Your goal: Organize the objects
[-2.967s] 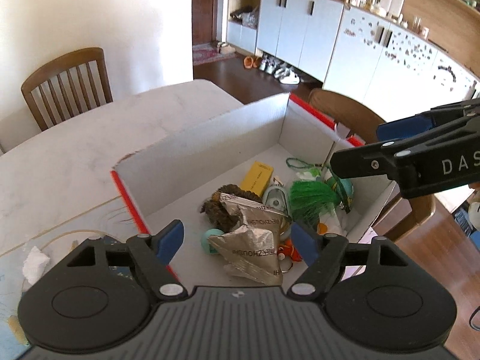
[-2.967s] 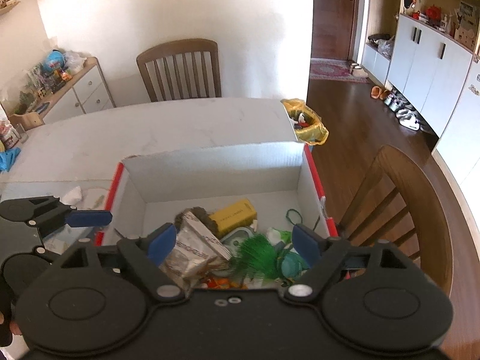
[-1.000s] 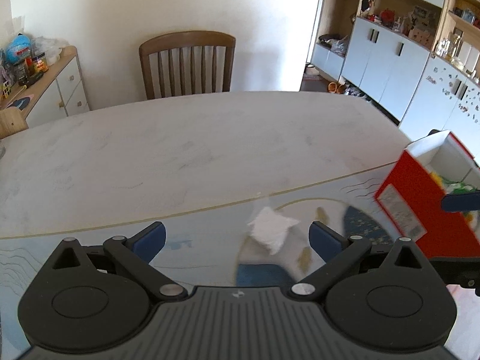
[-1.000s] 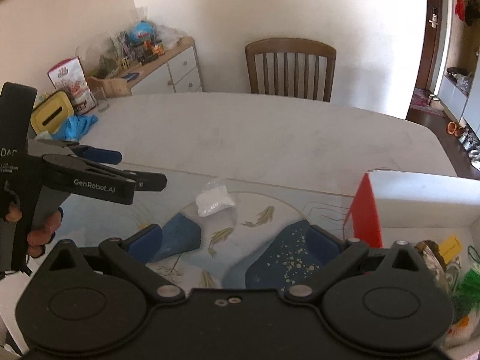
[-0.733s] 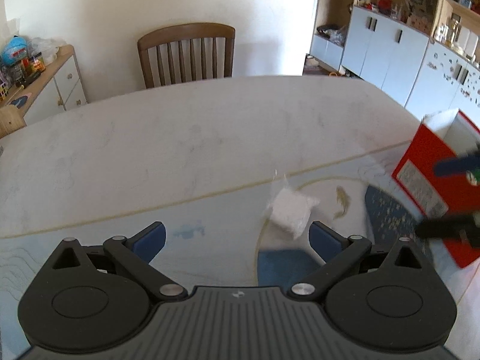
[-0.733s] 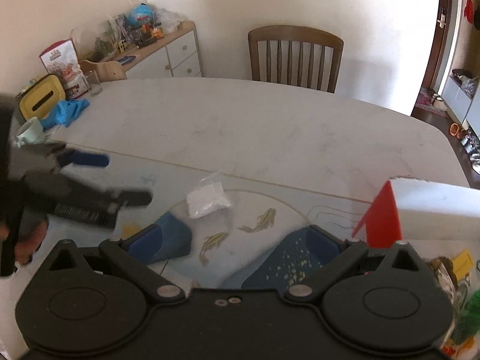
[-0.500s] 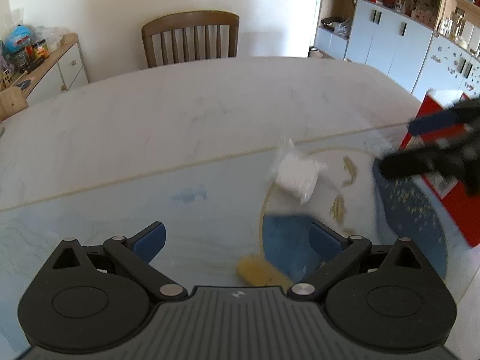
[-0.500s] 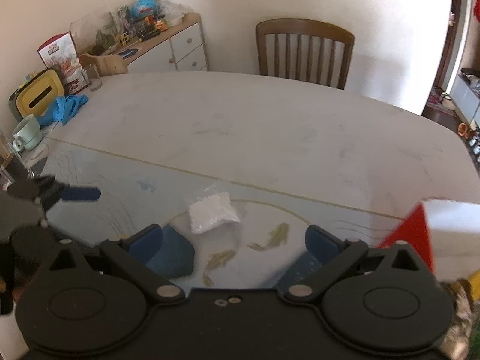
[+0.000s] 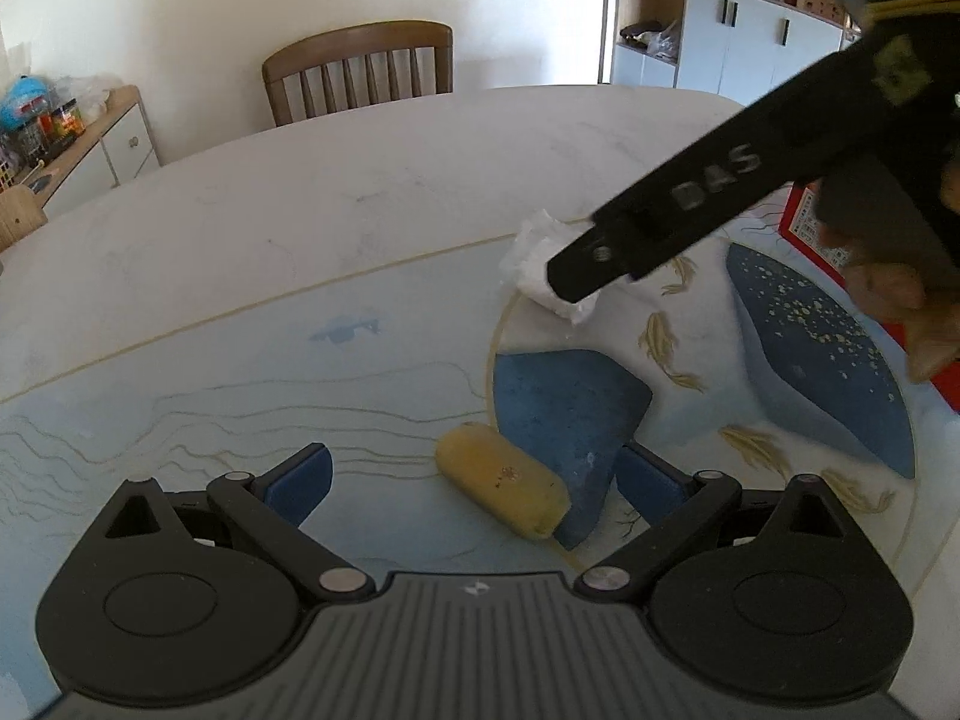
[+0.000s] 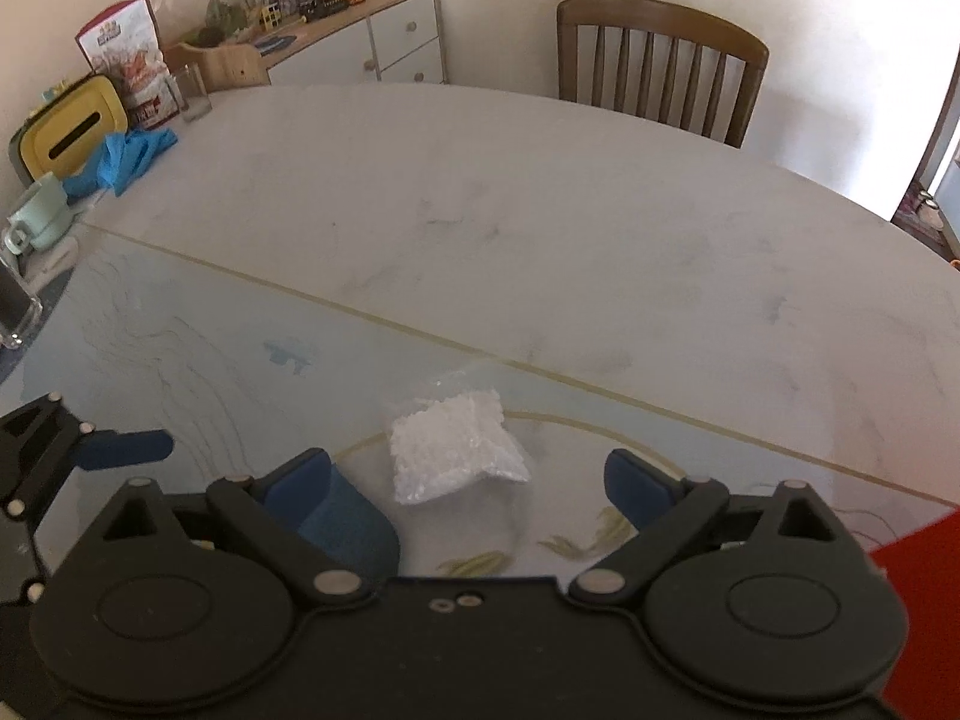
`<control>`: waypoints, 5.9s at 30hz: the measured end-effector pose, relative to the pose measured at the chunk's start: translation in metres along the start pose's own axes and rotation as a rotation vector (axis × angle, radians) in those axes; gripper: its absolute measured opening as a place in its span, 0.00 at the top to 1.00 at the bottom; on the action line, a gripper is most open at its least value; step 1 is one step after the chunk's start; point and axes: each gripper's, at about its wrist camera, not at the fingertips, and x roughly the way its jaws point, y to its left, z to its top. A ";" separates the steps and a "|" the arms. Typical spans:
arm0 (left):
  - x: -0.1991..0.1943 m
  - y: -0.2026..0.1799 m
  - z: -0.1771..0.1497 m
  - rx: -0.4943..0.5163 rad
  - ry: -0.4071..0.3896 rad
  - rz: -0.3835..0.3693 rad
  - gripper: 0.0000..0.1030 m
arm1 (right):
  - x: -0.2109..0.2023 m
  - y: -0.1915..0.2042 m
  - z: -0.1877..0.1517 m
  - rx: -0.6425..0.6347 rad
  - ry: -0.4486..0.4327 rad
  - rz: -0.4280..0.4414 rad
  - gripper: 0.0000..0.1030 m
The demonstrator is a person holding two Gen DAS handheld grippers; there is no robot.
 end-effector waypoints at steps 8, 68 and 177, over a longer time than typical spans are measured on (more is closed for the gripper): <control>0.001 -0.006 -0.010 -0.025 0.007 -0.035 0.18 | 0.018 0.003 0.006 -0.017 0.022 0.006 0.12; -0.074 -0.075 0.033 -0.062 -0.020 -0.086 0.80 | -0.175 -0.036 -0.098 0.229 -0.098 -0.032 0.69; -0.042 -0.288 0.163 0.135 -0.053 -0.330 0.74 | -0.266 -0.228 -0.156 0.386 -0.245 -0.136 0.40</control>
